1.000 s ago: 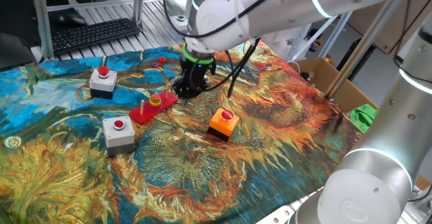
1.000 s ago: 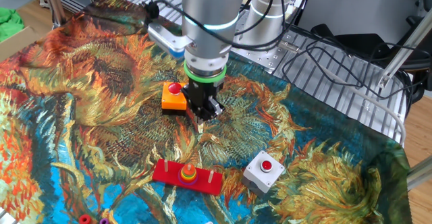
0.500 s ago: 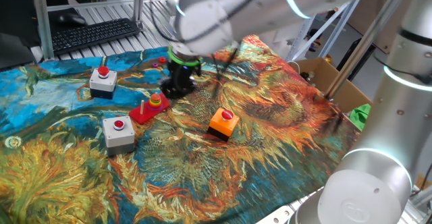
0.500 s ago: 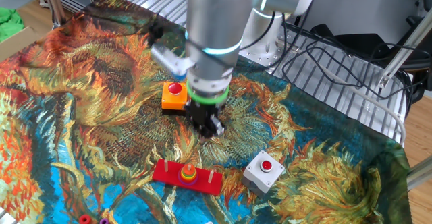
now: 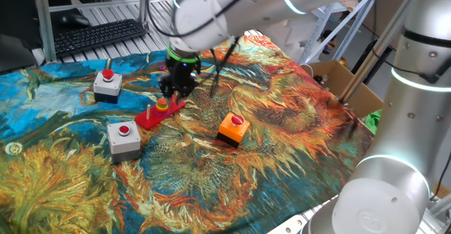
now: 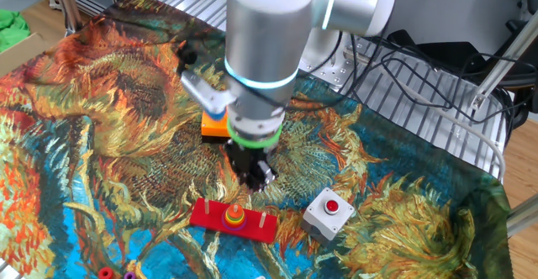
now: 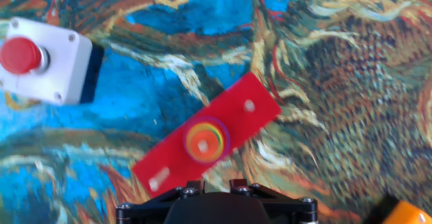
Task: Take out one Hanoi block and throw it aside
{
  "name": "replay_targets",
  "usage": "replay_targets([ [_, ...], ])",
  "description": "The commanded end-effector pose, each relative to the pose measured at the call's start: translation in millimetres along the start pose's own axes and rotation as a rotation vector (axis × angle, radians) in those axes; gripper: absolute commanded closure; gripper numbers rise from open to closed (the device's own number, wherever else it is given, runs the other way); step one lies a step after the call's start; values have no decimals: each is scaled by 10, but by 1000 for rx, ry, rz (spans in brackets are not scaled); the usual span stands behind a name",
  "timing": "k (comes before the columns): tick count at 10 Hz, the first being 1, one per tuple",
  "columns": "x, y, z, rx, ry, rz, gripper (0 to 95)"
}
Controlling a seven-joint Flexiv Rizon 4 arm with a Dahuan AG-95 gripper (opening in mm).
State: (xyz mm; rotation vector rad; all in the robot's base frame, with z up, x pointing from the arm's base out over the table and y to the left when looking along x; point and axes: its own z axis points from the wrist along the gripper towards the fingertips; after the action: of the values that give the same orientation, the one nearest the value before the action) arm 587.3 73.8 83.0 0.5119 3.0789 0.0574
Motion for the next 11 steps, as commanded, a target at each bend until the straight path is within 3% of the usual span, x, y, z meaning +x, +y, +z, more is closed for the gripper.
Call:
replay_targets([
  [1, -58, -2, -17, 3, 4, -4, 760],
  [4, -149, 4, -81, 5, 15, 0, 760],
  [11, -158, 9, -92, 8, 15, 33, 760],
])
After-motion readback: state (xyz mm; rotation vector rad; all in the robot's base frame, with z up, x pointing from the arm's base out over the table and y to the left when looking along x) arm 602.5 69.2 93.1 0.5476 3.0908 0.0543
